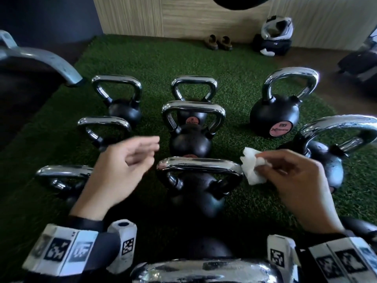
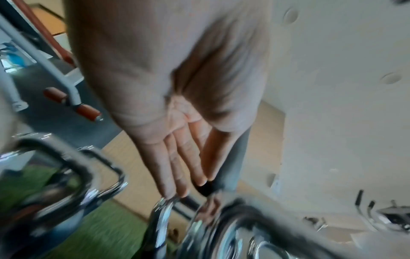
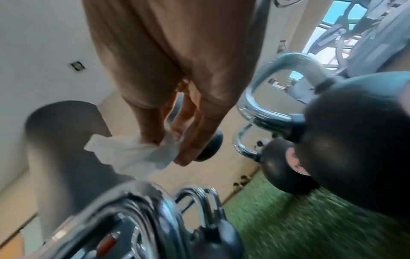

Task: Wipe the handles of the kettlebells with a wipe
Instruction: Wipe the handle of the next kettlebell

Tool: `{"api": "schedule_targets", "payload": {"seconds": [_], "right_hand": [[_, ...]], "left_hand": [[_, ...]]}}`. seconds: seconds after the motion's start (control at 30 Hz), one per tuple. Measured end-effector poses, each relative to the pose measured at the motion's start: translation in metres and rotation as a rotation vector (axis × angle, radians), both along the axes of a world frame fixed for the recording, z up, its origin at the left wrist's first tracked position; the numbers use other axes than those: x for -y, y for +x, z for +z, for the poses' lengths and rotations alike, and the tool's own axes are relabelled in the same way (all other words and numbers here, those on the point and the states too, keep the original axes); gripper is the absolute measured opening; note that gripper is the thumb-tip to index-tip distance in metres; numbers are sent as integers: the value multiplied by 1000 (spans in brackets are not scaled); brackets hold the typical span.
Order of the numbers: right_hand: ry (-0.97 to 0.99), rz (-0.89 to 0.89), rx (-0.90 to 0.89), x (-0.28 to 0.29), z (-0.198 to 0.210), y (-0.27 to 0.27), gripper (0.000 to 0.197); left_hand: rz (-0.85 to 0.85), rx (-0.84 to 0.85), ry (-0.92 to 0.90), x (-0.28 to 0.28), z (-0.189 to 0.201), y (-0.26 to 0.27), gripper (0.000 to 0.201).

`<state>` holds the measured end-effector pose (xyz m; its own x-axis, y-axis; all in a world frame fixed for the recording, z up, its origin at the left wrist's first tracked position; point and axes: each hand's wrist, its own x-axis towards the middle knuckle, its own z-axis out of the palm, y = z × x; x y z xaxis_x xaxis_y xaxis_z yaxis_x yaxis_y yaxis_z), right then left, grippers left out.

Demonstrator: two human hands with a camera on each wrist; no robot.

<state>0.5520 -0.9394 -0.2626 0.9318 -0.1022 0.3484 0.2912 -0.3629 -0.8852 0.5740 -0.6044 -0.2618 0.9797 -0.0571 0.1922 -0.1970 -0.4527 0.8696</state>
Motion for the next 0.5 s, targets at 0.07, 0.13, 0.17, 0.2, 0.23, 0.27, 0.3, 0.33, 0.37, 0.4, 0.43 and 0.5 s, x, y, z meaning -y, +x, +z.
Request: {"api": "schedule_targets", "payload": {"seconds": [0.07,0.13,0.17,0.2,0.23,0.27,0.3,0.33,0.37,0.4,0.43,0.5], "right_hand": [[-65,58,56,-10,27,3,28],[-58,112,125,-25,51,6,20],[-29,144,157,-32,61,7,20],[-4,177,181,-40,69,10,20],[-4,198,202,-46,75,13,20],[-25,212,220,-51,79,16,19],[-55,214,236,-55,82,19,19],[-81,204,252,-58,83,23,18],[-95,186,269,-60,84,25,18],[-101,171,284,-61,84,26,17],[-107,173,286,-62,84,26,17],[-103,230,239,-61,82,24,17]], "left_hand": [[-79,99,-75,12,35,-2,40],[-225,74,-120,28,62,-1,40],[-309,28,-136,35,69,0,42],[-386,-22,-147,41,72,2,42],[-435,-52,-151,47,74,5,42],[-458,-63,-160,52,75,7,41],[-463,-66,-184,56,75,8,42],[-463,-72,-231,59,75,9,42],[-462,-84,-290,62,75,10,42],[-457,-94,-344,63,74,9,41],[-448,-101,-390,64,74,8,41],[-431,-110,-444,65,73,7,39]]}}
